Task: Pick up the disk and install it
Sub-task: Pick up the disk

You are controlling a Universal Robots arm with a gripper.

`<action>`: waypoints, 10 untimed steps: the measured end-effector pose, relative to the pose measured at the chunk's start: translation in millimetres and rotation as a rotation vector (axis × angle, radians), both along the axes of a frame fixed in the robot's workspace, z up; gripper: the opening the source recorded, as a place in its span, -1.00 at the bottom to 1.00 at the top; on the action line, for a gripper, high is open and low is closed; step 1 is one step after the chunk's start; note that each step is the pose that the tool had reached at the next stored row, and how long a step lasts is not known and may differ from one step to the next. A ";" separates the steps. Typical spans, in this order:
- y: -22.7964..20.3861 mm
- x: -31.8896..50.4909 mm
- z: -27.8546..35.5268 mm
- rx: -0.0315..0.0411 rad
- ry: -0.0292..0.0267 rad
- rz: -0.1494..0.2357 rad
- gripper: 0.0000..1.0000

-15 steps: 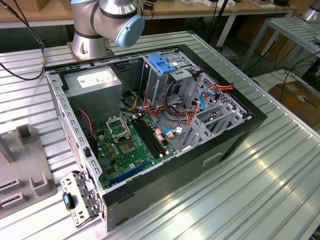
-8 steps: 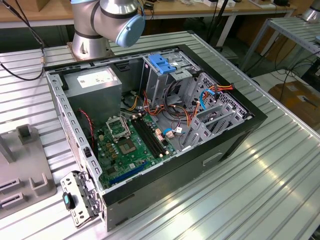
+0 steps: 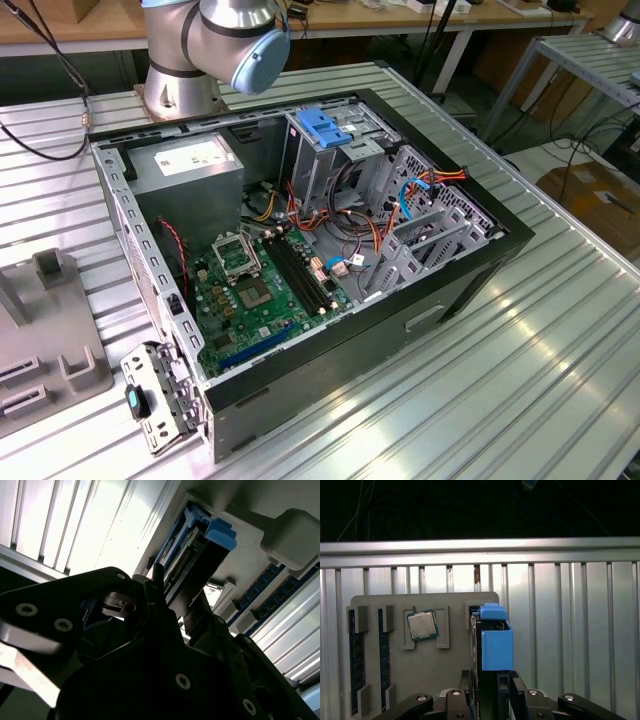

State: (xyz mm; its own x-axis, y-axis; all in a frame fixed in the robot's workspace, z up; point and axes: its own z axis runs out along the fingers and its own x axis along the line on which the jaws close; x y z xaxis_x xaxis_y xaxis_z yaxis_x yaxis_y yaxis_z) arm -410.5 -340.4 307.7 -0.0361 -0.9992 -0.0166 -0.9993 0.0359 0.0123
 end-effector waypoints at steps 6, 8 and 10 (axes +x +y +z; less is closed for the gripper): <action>0.0 0.0 0.4 0.0000 0.0000 0.000 -0.30; 0.0 0.0 0.5 0.0000 0.0000 0.000 -0.30; 0.0 0.0 0.8 0.0000 0.0000 0.000 -0.30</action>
State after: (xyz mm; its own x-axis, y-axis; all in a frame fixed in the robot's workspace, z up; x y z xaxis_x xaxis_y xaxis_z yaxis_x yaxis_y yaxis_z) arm -410.5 -340.4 308.5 -0.0361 -0.9992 -0.0165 -0.9993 0.0359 0.0123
